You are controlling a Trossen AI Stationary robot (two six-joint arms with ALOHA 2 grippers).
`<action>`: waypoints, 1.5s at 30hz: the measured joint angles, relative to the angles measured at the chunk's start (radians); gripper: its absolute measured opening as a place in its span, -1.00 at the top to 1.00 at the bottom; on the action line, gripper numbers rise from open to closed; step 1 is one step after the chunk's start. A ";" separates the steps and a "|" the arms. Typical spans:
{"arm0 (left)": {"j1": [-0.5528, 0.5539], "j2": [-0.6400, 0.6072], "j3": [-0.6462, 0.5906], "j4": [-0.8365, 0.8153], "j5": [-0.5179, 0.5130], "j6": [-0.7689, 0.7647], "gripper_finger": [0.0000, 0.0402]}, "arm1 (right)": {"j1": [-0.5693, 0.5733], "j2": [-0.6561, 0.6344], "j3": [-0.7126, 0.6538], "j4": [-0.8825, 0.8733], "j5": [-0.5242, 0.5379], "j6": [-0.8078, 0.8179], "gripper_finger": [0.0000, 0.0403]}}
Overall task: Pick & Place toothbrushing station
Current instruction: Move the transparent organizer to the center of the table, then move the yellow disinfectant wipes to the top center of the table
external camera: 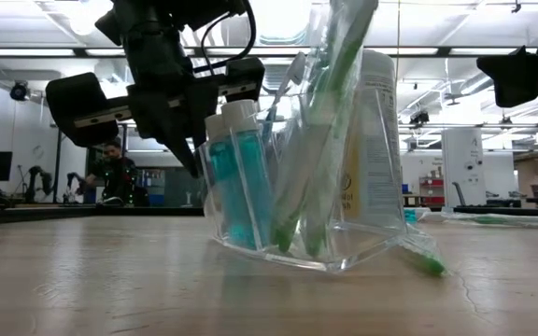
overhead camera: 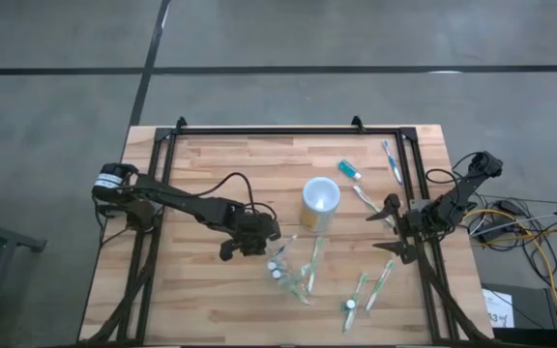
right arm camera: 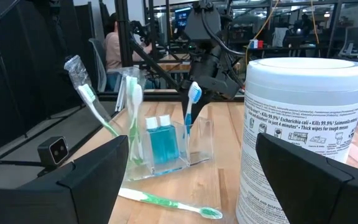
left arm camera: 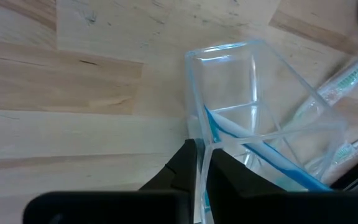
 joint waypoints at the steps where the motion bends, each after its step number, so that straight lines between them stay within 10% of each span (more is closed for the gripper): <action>1: 0.000 0.000 0.000 0.000 0.000 0.000 0.82 | 0.000 0.000 0.000 0.000 0.000 0.000 -0.73; 20: 0.005 -0.011 0.000 -0.014 0.019 -0.004 0.58 | 0.000 0.000 0.000 0.000 0.000 0.000 -0.71; 32: 0.006 -0.133 0.000 -0.115 -0.152 0.087 0.58 | 0.000 0.000 0.000 0.000 0.000 0.000 -0.71; 36: 0.006 -0.221 0.000 -0.118 -0.251 0.277 0.58 | 0.000 -0.001 0.000 0.000 0.000 0.000 -0.73; 45: -0.091 -0.482 0.000 0.148 -0.814 1.054 0.58 | 0.000 0.000 0.000 0.000 0.000 0.000 -0.71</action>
